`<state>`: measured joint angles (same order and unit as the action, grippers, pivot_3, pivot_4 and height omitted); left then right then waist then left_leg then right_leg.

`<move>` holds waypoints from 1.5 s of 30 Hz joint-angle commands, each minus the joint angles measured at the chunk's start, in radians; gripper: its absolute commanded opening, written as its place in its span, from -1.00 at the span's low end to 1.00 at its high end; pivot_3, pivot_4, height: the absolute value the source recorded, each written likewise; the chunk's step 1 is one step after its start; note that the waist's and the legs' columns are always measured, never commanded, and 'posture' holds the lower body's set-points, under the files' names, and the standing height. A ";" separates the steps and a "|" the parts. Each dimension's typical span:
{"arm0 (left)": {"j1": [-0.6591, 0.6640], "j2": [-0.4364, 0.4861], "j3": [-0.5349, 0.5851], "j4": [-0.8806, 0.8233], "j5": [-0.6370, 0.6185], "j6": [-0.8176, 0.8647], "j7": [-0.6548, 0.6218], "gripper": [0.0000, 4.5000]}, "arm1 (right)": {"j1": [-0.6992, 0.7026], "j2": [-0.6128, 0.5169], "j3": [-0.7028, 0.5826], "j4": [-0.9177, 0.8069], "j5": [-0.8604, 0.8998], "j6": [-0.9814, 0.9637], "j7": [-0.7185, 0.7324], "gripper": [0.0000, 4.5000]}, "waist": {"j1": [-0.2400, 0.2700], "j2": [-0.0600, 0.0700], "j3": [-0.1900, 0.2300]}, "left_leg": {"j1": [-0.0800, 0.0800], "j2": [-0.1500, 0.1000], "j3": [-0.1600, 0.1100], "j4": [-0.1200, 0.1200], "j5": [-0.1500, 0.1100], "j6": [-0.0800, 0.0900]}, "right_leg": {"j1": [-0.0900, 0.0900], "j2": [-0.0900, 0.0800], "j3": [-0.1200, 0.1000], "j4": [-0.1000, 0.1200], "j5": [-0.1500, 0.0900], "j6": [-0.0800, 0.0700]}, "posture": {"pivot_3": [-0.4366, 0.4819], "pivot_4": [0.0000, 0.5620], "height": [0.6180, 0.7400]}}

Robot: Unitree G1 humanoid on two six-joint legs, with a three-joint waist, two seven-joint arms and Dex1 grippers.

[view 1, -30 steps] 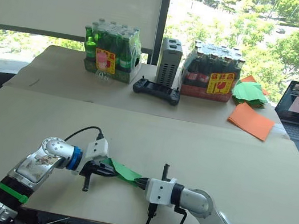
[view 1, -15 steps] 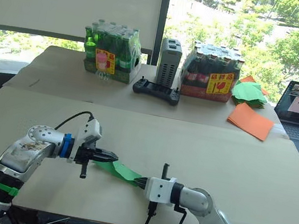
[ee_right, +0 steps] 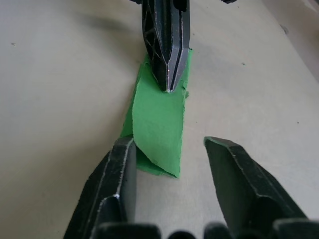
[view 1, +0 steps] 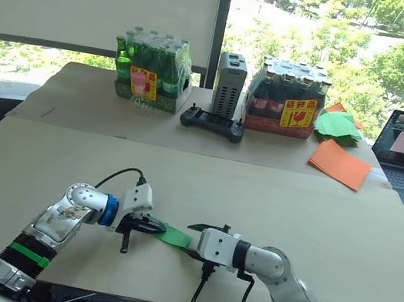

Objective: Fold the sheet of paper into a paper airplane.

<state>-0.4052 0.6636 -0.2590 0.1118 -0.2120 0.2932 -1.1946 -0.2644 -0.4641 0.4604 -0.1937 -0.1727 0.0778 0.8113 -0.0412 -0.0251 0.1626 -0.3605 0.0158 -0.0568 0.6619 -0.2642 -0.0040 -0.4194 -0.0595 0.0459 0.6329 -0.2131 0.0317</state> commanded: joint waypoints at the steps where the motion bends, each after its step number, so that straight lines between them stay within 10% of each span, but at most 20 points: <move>1: 0.009 0.003 -0.028 0.056 0.055 -0.023 0.003 -1.00 | 0.010 0.006 -0.018 -0.120 0.090 0.162 0.064 0.14 | 0.000 0.000 0.000 | 0.000 0.000 0.000 0.000 0.000 0.000 | 0.000 0.000 0.000 0.000 0.000 0.000 | -0.05 -0.47 1.00; 7: 0.011 0.001 -0.025 0.066 0.058 -0.036 0.002 -1.00 | -0.088 0.077 -0.081 -0.212 0.230 0.434 0.064 0.14 | -0.003 0.000 0.000 | 0.001 0.000 0.000 0.000 0.000 0.000 | 0.000 0.000 0.000 0.001 0.000 0.000 | -0.05 -0.47 1.00; 14: 0.010 -0.005 -0.023 0.064 0.060 -0.035 0.010 -1.00 | -0.212 0.121 -0.005 -0.047 0.158 0.516 0.003 -0.97 | 0.000 0.000 0.000 | 0.001 0.000 0.000 0.000 0.000 0.000 | 0.000 0.000 0.000 0.003 0.000 0.000 | -0.05 -0.47 1.00; 45: 0.043 0.004 -0.010 0.023 0.070 -0.035 0.015 -1.00 | -0.226 0.149 0.053 0.056 0.126 0.475 -0.032 -0.99 | -0.005 0.001 0.000 | 0.002 0.000 0.000 0.000 0.000 0.000 | -0.001 0.000 0.000 0.006 -0.001 -0.001 | -0.05 -0.47 1.00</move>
<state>-0.3869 0.6542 -0.2398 0.1204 -0.1847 0.2398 -1.1853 -0.4894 -0.3117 0.5060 -0.1405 -0.0328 0.5737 0.7851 -0.0467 -0.0242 0.1621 -0.3581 0.0157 -0.0568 0.6619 -0.2641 -0.0040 -0.4209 -0.0595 0.0462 0.6390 -0.2142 0.0308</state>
